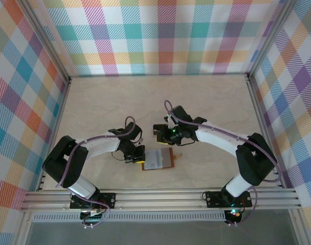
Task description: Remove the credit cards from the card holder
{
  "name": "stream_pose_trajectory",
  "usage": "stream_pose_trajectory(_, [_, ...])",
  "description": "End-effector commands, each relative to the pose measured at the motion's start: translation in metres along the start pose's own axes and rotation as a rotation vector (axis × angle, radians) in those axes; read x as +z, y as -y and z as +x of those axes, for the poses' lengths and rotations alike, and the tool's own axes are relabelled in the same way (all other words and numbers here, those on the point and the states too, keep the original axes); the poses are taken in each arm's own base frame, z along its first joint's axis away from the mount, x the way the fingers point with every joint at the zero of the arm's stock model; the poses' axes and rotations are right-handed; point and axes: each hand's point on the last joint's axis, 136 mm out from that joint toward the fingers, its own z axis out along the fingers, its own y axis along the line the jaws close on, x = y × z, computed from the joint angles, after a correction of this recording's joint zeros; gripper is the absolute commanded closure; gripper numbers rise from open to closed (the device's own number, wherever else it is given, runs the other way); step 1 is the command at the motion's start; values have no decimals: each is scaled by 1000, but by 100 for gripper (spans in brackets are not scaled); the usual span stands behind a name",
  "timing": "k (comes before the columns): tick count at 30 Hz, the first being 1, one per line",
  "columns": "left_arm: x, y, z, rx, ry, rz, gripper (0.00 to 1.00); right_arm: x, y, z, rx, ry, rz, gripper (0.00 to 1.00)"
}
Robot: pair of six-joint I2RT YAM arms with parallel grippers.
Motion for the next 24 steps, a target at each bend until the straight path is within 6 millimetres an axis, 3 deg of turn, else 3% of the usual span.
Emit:
stream_pose_trajectory(1, [6,-10,9,-25,-21,3,95,16,-3,19,49,-77,-28,79])
stream_pose_trajectory(7, [14,-16,11,-39,-27,3,96,41,-6,42,56,-165,-46,86])
stream_pose_trajectory(16, [10,-12,0,-11,24,7,96,76,-9,51,39,-250,-54,87])
stream_pose_trajectory(24, [12,-15,0,-17,21,15,97,90,16,60,55,-287,50,83])
